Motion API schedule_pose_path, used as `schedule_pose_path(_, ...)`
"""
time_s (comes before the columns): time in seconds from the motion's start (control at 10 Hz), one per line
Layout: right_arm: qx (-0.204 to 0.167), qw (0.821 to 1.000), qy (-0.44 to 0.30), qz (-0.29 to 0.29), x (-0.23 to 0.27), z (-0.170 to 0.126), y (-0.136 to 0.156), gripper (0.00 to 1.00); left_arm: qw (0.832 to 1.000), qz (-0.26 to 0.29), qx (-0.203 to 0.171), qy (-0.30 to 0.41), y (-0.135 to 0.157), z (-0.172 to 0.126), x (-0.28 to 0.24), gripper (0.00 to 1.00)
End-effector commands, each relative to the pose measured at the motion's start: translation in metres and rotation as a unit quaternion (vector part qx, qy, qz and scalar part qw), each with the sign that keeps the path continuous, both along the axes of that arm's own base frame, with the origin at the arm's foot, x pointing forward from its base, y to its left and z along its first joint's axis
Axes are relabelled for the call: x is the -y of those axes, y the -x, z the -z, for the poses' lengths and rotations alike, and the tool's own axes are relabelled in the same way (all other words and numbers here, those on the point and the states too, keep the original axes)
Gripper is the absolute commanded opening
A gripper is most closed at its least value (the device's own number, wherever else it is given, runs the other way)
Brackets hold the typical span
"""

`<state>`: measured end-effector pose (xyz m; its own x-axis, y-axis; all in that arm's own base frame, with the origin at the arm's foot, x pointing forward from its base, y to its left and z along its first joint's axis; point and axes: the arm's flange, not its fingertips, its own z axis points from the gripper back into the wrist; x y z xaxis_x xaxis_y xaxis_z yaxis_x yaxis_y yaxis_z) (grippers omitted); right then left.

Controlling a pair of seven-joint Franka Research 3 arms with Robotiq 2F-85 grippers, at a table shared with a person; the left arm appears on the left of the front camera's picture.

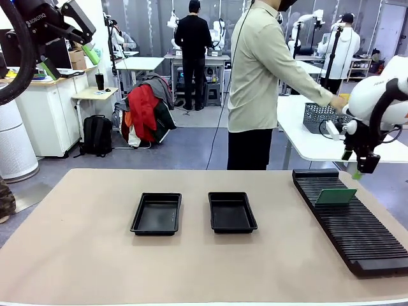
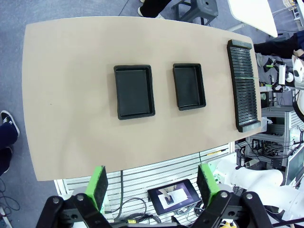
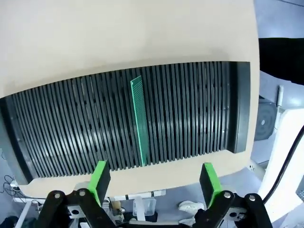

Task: Inspect and transfer BCBs to ESD trays.
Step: Pick up the Blank PCB from the PCB Rack and place it in the left ESD tray.

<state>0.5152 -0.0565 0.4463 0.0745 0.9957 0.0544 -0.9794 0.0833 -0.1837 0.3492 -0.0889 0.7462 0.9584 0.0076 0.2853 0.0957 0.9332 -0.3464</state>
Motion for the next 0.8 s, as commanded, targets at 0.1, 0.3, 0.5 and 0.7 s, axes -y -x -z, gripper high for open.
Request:
schedule_pose_path(0.1, -0.005, 1.0, 0.019, -0.019, 0.0, 0.025, -0.019, 1.0, 1.0, 0.0, -0.001, 0.0, 0.0, 0.001, 0.0, 1.0)
schedule_pose_path(0.3, -0.018, 0.999, 0.023, -0.03, -0.004, 0.042, -0.027, 1.0, 1.0, 0.0, -0.001, 0.0, 0.0, 0.001, 0.0, 1.0)
schedule_pose_path(0.5, -0.027, 0.999, 0.023, -0.033, -0.003, 0.054, -0.031, 1.0, 1.0, 0.0, -0.001, 0.0, 0.0, 0.001, 0.0, 1.0)
schedule_pose_path(0.7, -0.041, 0.998, 0.02, -0.038, 0.001, 0.068, -0.035, 1.0, 1.0, 0.0, -0.001, 0.0, 0.0, 0.001, 0.0, 1.0)
